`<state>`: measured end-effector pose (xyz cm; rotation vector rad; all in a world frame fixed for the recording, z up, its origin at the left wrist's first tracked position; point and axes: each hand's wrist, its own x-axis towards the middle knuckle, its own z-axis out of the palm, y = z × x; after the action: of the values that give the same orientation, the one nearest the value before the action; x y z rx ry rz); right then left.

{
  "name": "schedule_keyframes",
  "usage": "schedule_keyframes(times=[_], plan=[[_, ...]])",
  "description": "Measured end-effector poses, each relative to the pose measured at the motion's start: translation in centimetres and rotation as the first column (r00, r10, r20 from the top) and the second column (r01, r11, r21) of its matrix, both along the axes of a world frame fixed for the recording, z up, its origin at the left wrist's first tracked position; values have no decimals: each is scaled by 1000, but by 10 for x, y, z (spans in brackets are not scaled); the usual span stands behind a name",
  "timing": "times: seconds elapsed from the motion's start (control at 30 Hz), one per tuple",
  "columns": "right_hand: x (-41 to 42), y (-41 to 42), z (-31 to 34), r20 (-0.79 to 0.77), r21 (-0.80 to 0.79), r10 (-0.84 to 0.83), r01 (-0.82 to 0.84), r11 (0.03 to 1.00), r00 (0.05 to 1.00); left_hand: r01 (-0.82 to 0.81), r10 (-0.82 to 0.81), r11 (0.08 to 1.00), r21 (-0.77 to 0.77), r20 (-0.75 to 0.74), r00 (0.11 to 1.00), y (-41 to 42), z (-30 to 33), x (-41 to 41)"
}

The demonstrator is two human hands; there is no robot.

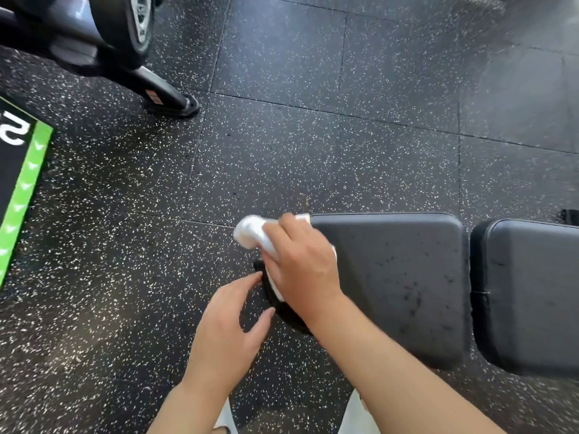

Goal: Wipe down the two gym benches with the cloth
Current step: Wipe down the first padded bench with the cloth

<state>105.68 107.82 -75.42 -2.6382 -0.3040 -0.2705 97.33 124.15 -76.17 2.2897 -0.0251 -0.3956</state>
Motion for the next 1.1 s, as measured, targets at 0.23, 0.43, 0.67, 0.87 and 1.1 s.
schedule_keyframes(times=[0.23,0.43,0.67,0.87,1.1], plan=[[-102,-68,-1,-70,-22,175,-177,984,982,-91,92,995,-39,8,996,-10,3,-15],[-15,-80,0,59,-71,-61,65,995,996,-11,11,1000,-4,56,998,-27,14,10],[33,-58,5,-31,-45,-240,239,970,970,-12,12,1000,2,138,990,-64,7,75],[-90,-88,-4,-40,36,-261,263,964,964,-58,32,992,114,214,976,-96,-3,67],[-70,-107,-10,3,3,-314,314,950,950,-42,-6,982,187,253,967,-97,-6,68]])
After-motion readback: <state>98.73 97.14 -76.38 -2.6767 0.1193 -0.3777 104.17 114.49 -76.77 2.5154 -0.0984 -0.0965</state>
